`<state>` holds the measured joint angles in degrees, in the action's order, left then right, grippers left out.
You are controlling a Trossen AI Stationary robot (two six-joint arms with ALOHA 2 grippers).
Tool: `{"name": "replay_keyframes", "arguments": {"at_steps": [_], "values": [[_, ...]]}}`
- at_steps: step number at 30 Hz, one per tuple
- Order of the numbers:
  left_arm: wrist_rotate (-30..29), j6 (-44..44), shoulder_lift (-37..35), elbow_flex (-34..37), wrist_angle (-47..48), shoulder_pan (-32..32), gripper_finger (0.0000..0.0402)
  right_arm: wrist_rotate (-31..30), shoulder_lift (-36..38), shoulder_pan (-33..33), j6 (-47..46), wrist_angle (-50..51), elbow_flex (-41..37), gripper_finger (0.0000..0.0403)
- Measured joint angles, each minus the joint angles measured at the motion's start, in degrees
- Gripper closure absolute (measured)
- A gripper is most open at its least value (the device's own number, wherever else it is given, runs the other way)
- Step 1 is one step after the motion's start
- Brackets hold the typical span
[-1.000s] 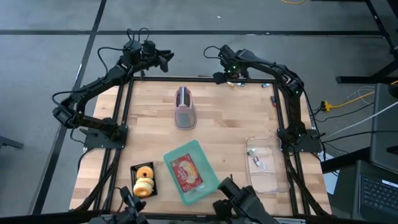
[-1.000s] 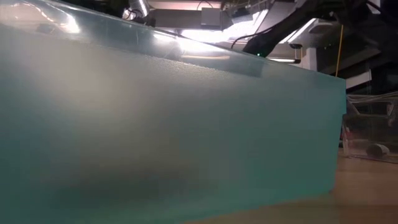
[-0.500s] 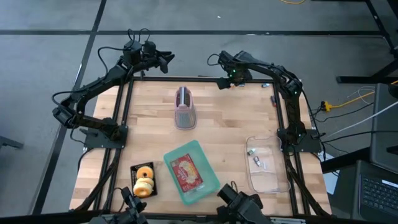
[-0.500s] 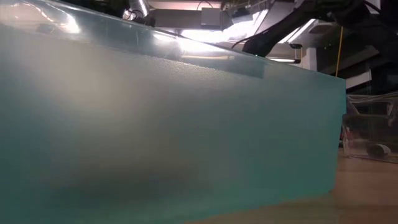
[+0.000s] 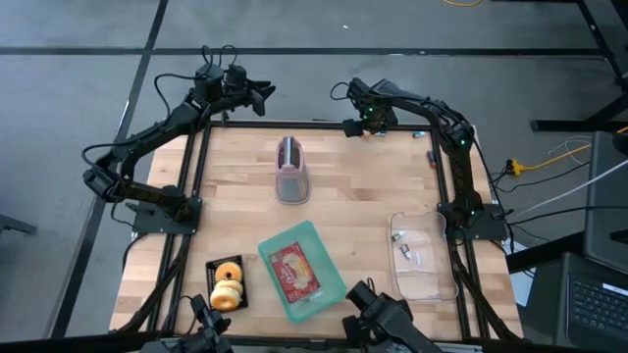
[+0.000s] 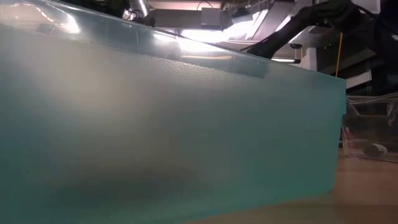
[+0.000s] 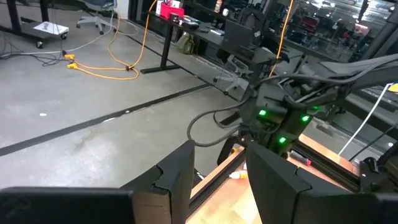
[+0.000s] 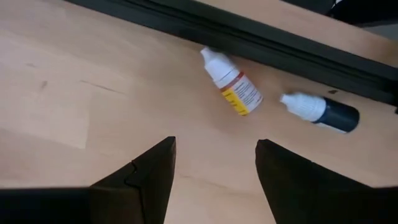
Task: Pick & Place Food Item
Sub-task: Put the yellow food coloring bottle into the transparent bin
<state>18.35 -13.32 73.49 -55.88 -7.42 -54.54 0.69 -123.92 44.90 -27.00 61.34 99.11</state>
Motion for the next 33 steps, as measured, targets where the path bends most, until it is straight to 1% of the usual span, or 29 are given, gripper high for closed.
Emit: {"name": "replay_keyframes", "arguments": {"at_steps": [8,14,18,27,33], "values": [[-0.02,-0.28,0.00,-0.01,0.00,0.00,0.0261,-0.09,-0.78,0.70,0.22,-3.22,0.00,0.0183],[-0.02,-0.39,0.00,-0.02,0.63,-0.02,0.0261,-0.95,-1.45,1.72,0.49,-3.78,0.00,0.0183],[-0.01,-0.38,0.00,-0.01,1.30,0.00,0.0261,1.33,-2.95,2.37,0.70,-3.83,0.00,0.0183],[-0.04,-0.33,0.00,-0.02,1.42,-0.15,0.0261,1.73,-4.80,2.41,1.55,-5.99,0.00,0.0183],[-0.10,-0.46,0.00,-0.02,1.66,-1.64,0.0261,1.97,-5.50,2.52,1.45,-6.85,0.00,0.0186]]}}
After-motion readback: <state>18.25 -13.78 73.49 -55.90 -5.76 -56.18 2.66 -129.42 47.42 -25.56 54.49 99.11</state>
